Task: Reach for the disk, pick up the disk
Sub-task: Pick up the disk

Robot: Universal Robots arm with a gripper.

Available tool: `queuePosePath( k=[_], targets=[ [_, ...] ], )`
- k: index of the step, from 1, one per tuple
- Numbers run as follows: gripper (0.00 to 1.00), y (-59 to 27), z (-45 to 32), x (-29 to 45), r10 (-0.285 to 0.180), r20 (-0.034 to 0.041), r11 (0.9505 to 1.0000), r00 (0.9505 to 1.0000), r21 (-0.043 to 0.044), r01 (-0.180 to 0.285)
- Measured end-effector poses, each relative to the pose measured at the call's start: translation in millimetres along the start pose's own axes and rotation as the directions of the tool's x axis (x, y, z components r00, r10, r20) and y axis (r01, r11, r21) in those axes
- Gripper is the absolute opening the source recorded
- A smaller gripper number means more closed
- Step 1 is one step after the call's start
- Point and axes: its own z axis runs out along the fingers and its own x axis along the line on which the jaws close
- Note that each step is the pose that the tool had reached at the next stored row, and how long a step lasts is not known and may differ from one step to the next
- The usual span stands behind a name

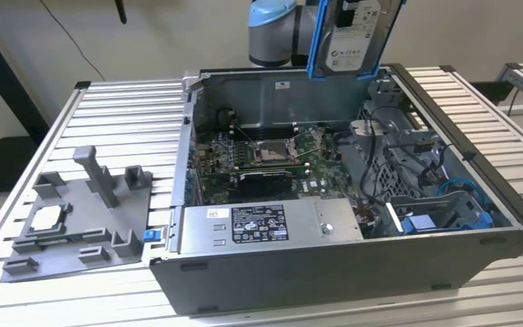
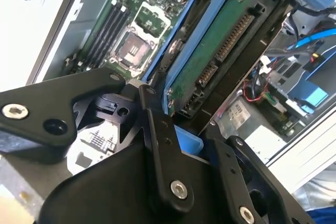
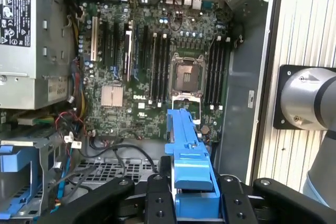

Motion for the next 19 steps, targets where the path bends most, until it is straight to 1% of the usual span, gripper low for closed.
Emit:
queuePosePath(
  k=[19],
  targets=[
    [0.0, -53.3, 2.6, 2.6, -0.016, 0.0009, 0.9999, 0.9999, -0.002, 0.016]
  ],
)
